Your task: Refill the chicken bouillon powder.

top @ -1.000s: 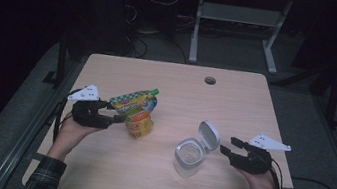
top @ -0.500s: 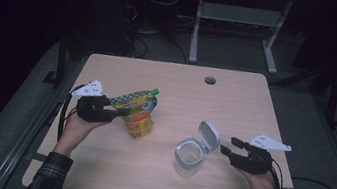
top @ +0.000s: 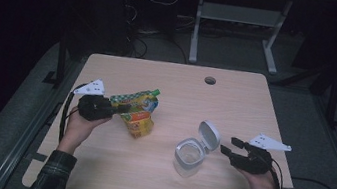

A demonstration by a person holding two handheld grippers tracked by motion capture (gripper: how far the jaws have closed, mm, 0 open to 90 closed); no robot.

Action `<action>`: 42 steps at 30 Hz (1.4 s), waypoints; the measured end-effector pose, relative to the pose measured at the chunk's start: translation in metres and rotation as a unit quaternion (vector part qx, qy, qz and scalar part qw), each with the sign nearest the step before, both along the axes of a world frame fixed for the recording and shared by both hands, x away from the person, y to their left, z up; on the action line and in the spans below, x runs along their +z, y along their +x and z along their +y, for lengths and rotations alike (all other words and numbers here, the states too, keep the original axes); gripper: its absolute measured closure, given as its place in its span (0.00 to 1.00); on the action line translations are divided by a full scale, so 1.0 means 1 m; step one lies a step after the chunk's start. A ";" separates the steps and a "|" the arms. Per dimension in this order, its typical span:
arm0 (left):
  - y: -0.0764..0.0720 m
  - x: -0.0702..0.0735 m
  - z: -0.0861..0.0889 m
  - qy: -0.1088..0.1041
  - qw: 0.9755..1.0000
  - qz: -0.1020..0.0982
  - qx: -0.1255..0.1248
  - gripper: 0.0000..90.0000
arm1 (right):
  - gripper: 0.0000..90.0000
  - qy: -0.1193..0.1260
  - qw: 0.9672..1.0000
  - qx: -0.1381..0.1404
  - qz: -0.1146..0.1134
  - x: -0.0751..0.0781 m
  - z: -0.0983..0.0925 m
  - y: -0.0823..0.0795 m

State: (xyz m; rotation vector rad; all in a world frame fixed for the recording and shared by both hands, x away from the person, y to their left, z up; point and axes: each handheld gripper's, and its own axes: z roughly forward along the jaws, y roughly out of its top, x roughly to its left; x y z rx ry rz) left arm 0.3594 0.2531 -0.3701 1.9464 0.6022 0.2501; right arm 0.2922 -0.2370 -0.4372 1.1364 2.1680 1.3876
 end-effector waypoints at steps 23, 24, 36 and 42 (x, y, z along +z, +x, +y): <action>-0.002 0.006 -0.008 -0.009 0.999 0.009 -0.033 1.00 | 0.49 -0.001 1.000 0.000 -0.002 0.000 0.000 0.000; -0.002 0.006 -0.009 -0.010 0.999 0.009 -0.033 1.00 | 0.49 -0.001 1.000 0.000 -0.002 0.000 0.000 0.000; -0.009 0.014 -0.012 -0.031 0.998 0.011 -0.049 1.00 | 0.62 -0.002 1.000 -0.008 -0.007 0.006 -0.002 -0.008; -0.013 0.020 -0.012 -0.042 0.997 0.009 -0.058 1.00 | 0.83 -0.012 1.000 -0.006 -0.009 0.008 0.000 -0.019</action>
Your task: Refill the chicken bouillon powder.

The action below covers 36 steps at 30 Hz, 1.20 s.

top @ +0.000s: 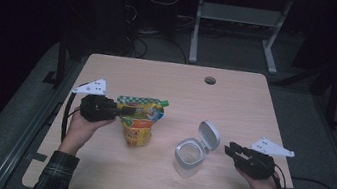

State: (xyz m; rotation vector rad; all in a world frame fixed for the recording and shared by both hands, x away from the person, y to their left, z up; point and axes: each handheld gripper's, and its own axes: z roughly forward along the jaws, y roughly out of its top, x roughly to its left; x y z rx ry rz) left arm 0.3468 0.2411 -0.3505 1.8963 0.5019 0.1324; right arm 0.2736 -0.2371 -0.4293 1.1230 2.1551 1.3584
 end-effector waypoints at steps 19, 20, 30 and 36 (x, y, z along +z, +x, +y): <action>-0.012 0.020 -0.009 -0.022 0.999 -0.011 -0.030 1.00 | 1.00 0.013 0.996 0.082 -0.025 0.017 0.016 -0.034; -0.012 0.021 -0.010 -0.023 0.999 -0.010 -0.032 1.00 | 1.00 0.013 0.996 0.082 -0.025 0.017 0.016 -0.034; -0.017 0.031 -0.016 -0.031 0.999 -0.007 -0.038 1.00 | 1.00 0.013 0.993 0.115 -0.028 0.024 0.044 -0.039; -0.020 0.035 -0.019 -0.038 0.999 -0.002 -0.038 1.00 | 1.00 0.010 0.993 0.118 -0.031 0.027 0.057 -0.036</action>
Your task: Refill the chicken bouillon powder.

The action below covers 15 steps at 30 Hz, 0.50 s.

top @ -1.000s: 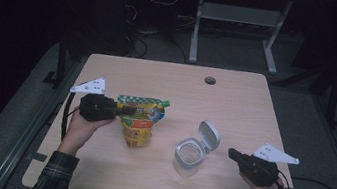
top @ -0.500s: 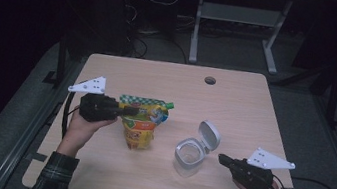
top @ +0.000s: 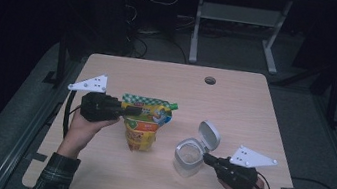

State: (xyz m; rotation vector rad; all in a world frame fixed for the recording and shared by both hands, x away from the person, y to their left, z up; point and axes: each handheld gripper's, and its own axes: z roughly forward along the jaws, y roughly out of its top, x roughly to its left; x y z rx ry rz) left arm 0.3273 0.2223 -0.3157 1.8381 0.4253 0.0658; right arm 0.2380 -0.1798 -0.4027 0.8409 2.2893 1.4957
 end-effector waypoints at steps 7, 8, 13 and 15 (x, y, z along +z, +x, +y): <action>-0.003 0.006 -0.002 -0.007 1.000 0.001 -0.002 1.00 | 1.00 -0.003 1.000 -0.005 -0.004 0.005 0.022 0.008; -0.004 0.008 -0.003 -0.006 1.000 -0.001 -0.003 1.00 | 1.00 -0.003 1.000 -0.005 -0.005 0.007 0.029 0.009; -0.007 0.012 -0.005 -0.012 1.000 -0.003 -0.003 1.00 | 1.00 -0.004 1.000 -0.009 -0.006 0.011 0.042 0.014; -0.008 0.014 -0.005 -0.015 1.000 -0.006 -0.005 1.00 | 1.00 -0.006 1.000 -0.010 -0.006 0.012 0.048 0.017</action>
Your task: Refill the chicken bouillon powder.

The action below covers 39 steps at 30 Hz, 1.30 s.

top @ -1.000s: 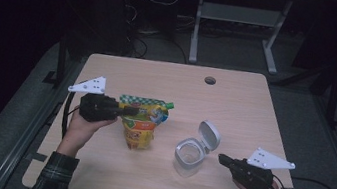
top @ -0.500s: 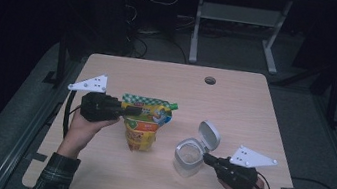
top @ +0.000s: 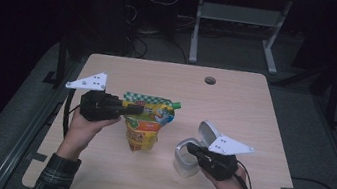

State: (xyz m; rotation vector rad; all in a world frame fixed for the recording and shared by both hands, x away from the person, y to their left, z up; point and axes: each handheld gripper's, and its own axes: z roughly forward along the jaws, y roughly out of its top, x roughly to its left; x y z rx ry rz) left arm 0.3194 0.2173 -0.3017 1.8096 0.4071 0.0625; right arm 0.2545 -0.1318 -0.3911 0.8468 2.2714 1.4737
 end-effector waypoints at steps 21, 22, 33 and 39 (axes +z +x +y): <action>-0.005 0.030 -0.016 -0.014 1.000 -0.014 -0.024 1.00 | 1.00 -0.009 1.000 -0.006 0.010 0.009 0.052 0.025; -0.005 0.034 -0.018 -0.016 0.999 -0.016 -0.026 1.00 | 1.00 -0.008 1.000 -0.007 0.012 0.009 0.053 0.026; -0.011 0.056 -0.026 -0.019 0.998 -0.035 -0.039 1.00 | 1.00 0.000 1.000 -0.008 0.004 0.010 0.062 0.029; -0.012 0.058 -0.029 -0.015 0.999 -0.036 -0.036 1.00 | 1.00 0.004 1.000 0.007 0.000 0.010 0.067 0.025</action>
